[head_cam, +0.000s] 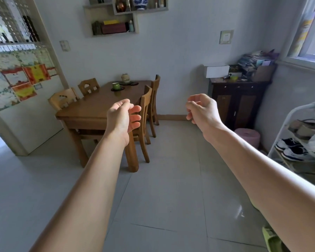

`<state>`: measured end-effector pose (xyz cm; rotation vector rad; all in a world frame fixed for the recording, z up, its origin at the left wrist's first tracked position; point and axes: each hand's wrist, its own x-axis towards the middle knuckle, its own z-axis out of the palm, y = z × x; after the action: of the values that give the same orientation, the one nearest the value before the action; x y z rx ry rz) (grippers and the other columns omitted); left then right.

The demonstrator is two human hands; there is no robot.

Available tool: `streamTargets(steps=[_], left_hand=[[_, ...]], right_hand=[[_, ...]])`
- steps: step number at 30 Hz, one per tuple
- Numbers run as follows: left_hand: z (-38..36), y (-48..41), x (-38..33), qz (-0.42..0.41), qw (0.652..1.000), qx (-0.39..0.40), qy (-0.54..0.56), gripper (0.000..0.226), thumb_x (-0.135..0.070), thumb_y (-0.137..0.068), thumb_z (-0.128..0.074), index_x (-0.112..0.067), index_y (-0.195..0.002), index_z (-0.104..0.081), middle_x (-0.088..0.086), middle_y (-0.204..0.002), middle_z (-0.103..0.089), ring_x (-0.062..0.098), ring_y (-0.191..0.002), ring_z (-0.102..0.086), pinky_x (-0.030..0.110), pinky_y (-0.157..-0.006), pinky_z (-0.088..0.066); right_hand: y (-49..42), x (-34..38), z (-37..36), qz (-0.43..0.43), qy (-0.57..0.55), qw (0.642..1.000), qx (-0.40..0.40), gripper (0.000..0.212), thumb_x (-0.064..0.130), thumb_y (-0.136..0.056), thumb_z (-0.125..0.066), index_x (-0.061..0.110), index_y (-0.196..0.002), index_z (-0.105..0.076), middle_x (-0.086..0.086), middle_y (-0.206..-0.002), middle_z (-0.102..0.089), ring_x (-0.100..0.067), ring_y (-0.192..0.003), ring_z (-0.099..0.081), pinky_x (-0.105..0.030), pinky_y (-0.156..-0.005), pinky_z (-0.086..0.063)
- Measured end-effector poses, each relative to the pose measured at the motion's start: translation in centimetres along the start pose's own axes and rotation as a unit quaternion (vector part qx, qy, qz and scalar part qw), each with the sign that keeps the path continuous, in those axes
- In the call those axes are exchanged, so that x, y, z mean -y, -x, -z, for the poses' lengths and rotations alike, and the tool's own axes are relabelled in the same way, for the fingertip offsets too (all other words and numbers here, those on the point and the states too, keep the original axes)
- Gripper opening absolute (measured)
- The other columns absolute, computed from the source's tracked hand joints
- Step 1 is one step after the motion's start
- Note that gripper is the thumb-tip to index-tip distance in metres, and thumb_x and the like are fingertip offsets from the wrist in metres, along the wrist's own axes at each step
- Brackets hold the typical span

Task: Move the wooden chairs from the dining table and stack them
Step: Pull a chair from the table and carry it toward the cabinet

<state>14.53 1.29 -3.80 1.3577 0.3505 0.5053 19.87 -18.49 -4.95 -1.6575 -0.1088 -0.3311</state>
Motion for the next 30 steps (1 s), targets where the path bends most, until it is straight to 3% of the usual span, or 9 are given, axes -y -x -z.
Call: streamTargets(steps=[9, 15, 30], left_hand=[[-2.5, -13.7, 0.9, 0.007, 1.0, -0.004, -0.006, 0.024, -0.025, -0.098, -0.051, -0.021, -0.12, -0.061, -0.003, -0.084, -0.075, 0.01, -0.065, -0.065, 0.022, -0.053, -0.052], [-5.1, -20.6, 2.7, 0.031, 0.999, 0.014, -0.011, 0.024, -0.024, -0.096, -0.052, -0.023, -0.118, -0.062, -0.007, -0.075, -0.076, 0.009, -0.063, -0.066, 0.023, -0.052, -0.053], [-18.6, -37.4, 8.5, 0.045, 0.999, 0.017, -0.009, 0.02, -0.025, -0.095, -0.053, -0.025, -0.113, -0.062, -0.008, -0.074, -0.076, 0.008, -0.06, -0.067, 0.023, -0.053, -0.054]], right_hand=[[-13.0, -3.3, -7.7, -0.013, 0.005, 1.0, 0.005, 0.018, 0.01, -0.089, -0.056, 0.01, -0.106, -0.063, -0.003, -0.08, -0.062, -0.013, -0.057, -0.058, -0.011, -0.04, -0.04], [-19.2, -5.9, -10.6, -0.04, -0.009, 0.999, 0.003, 0.017, 0.009, -0.091, -0.055, 0.01, -0.106, -0.062, -0.006, -0.082, -0.061, -0.016, -0.059, -0.059, -0.013, -0.038, -0.04], [-40.3, -12.9, -10.8, -0.054, -0.023, 0.998, 0.025, 0.017, 0.006, -0.088, -0.055, 0.009, -0.102, -0.063, -0.005, -0.076, -0.06, -0.01, -0.041, -0.055, -0.019, -0.039, -0.042]])
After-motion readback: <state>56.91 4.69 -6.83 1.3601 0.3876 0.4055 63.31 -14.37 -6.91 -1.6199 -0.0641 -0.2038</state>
